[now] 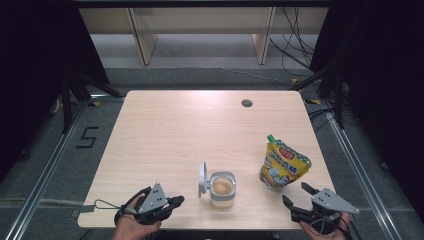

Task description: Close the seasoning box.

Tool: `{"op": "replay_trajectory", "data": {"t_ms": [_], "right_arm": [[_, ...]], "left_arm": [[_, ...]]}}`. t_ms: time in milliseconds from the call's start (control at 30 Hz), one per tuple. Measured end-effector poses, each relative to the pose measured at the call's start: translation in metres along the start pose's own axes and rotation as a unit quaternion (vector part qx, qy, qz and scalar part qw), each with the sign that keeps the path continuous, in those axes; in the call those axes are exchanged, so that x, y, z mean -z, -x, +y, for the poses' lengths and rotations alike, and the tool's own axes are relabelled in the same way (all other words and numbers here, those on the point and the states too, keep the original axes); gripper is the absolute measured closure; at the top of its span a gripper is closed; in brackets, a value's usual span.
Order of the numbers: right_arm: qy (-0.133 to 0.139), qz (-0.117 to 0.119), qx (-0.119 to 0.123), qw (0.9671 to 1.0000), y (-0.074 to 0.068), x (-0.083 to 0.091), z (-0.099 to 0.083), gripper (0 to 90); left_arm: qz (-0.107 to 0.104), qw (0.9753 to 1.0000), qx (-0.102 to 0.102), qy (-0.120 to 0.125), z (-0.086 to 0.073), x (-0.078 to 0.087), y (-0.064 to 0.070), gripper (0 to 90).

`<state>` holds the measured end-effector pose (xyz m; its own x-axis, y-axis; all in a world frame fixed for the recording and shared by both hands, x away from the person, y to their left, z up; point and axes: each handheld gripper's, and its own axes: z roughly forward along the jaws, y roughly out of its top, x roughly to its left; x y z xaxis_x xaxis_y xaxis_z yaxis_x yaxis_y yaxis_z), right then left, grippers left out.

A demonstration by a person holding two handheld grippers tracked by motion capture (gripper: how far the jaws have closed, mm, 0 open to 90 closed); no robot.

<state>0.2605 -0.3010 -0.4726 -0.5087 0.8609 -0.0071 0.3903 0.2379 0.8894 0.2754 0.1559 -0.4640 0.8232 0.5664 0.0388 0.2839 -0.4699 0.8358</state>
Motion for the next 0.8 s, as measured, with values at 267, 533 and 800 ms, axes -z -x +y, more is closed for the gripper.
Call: {"op": "replay_trajectory", "data": {"t_ms": [267, 533, 800], "right_arm": [[-0.001, -0.007, -0.005, 1.0, -0.001, 0.0, 0.0, 23.5], [-0.002, -0.005, -0.004, 1.0, -0.001, -0.001, 0.0, 23.8], [-0.007, 0.0, 0.002, 1.0, -0.001, -0.002, 0.0, 23.7]], "left_arm": [[-0.017, 0.9998, -0.005, 0.005, 0.019, -0.006, 0.002, 89.0], [-0.022, 0.9995, -0.02, 0.008, 0.038, -0.013, 0.006, 89.0], [-0.021, 0.9993, -0.027, 0.017, 0.049, -0.017, 0.003, 89.0]]}}
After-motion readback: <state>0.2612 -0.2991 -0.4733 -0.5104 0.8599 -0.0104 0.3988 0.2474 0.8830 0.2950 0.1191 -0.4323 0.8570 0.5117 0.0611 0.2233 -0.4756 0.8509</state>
